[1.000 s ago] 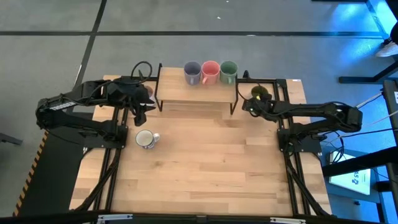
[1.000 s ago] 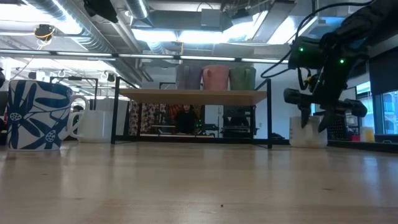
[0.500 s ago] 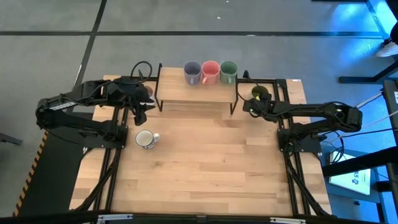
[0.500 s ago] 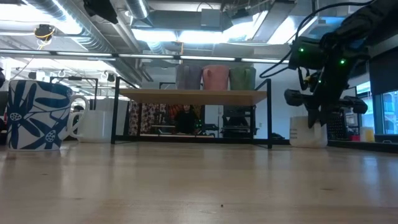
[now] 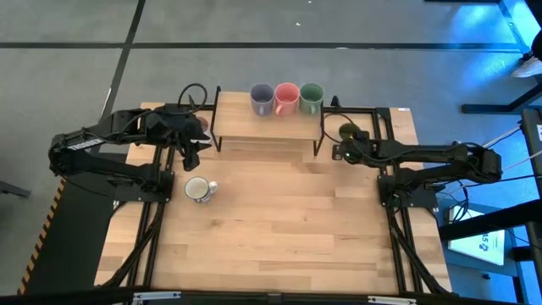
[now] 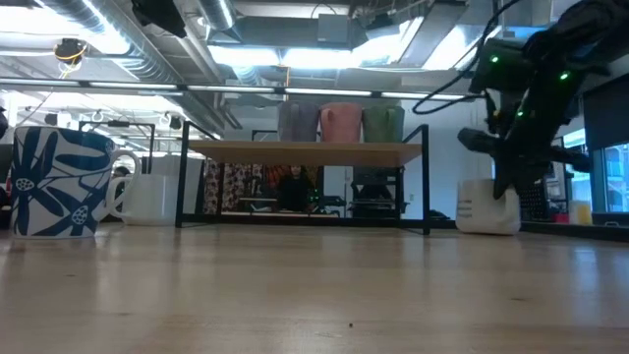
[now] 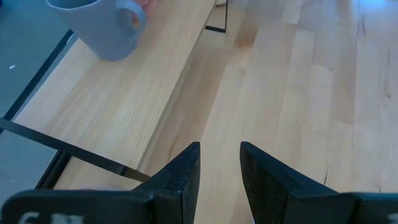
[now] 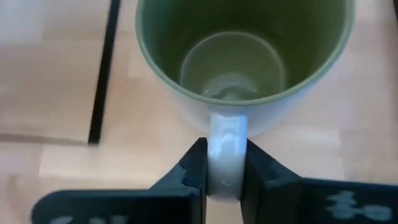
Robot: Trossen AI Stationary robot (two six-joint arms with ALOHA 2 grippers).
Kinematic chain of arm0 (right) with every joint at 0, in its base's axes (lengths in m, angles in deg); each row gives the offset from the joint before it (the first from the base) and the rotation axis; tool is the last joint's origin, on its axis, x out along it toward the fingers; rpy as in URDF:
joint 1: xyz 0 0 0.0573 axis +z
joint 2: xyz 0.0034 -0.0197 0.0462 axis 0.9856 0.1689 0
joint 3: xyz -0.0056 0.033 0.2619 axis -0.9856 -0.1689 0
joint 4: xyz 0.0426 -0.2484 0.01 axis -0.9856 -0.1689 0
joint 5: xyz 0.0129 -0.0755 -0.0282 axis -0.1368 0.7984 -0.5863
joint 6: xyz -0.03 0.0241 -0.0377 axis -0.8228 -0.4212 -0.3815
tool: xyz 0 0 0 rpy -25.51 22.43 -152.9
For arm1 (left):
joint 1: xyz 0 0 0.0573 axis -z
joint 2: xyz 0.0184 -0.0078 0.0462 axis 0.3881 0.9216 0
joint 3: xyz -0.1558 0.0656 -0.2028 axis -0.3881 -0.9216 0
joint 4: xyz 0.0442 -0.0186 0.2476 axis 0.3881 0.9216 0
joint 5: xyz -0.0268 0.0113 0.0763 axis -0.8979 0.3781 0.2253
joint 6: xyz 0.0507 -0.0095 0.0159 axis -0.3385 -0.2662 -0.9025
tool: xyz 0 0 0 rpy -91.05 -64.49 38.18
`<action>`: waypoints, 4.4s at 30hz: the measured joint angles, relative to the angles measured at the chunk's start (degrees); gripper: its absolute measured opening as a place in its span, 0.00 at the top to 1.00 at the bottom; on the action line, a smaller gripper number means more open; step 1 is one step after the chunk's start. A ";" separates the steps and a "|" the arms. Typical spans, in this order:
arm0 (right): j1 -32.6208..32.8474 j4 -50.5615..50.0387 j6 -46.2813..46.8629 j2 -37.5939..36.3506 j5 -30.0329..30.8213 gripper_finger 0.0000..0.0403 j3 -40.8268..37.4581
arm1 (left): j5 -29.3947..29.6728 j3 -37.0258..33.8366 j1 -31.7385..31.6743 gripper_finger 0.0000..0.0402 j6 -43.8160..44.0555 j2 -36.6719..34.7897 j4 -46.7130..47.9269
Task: Place coffee mugs
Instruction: Put the white and green mug on the shelf, then put the blue mug on the shelf
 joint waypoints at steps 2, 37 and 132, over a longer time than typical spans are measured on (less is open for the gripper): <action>2.27 -2.42 2.53 -1.70 -1.55 0.91 -0.10 | 0.00 0.00 -0.01 0.73 -0.01 -0.01 -0.01; 31.99 -2.96 4.32 -11.25 -14.06 0.91 9.93 | 0.00 0.00 0.01 0.73 -3.00 -0.01 -0.05; 25.41 -30.12 -24.70 28.85 4.71 0.46 68.28 | -14.04 -2.98 0.59 0.73 3.57 -0.04 2.50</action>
